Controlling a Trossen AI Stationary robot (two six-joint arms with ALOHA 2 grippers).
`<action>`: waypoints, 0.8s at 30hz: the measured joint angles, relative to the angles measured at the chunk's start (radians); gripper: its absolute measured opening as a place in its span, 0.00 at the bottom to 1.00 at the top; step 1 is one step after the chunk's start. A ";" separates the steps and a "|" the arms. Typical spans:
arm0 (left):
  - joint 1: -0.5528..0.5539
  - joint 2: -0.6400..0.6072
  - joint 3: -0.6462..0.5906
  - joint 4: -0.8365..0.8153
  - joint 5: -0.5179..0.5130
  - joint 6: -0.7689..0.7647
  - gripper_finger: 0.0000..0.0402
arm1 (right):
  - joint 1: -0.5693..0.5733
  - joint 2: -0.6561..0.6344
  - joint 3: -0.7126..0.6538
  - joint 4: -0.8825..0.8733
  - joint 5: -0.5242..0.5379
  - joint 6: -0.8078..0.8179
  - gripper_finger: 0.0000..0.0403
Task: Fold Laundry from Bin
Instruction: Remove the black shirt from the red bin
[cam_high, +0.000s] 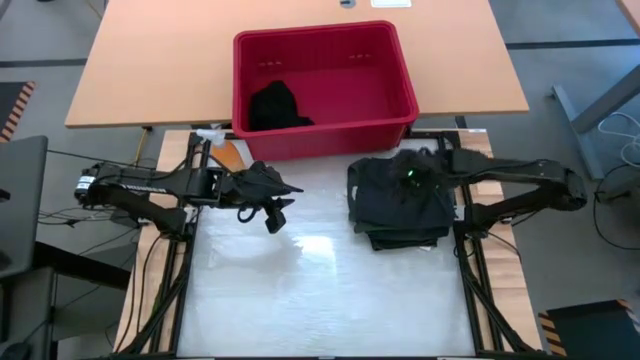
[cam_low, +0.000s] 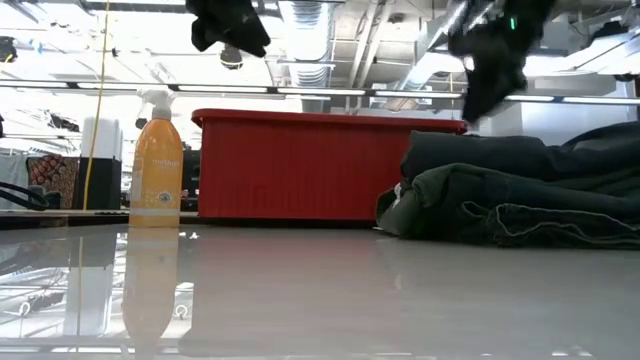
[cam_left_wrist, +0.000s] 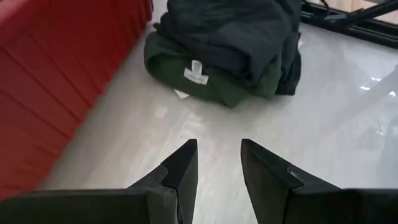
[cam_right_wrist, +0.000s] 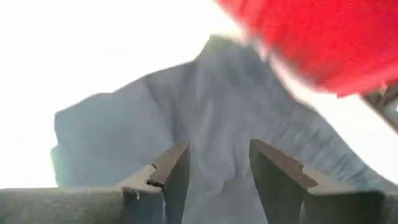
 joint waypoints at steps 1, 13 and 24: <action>0.000 0.000 0.006 -0.001 -0.001 0.001 0.27 | -0.002 -0.003 0.049 -0.015 0.000 -0.014 0.47; 0.004 -0.043 0.099 0.051 0.028 0.143 0.27 | -0.152 0.077 0.394 0.396 0.048 -0.068 0.47; 0.181 -0.259 0.101 0.029 0.036 0.340 0.27 | -0.344 0.490 0.545 0.640 -0.086 -0.008 0.47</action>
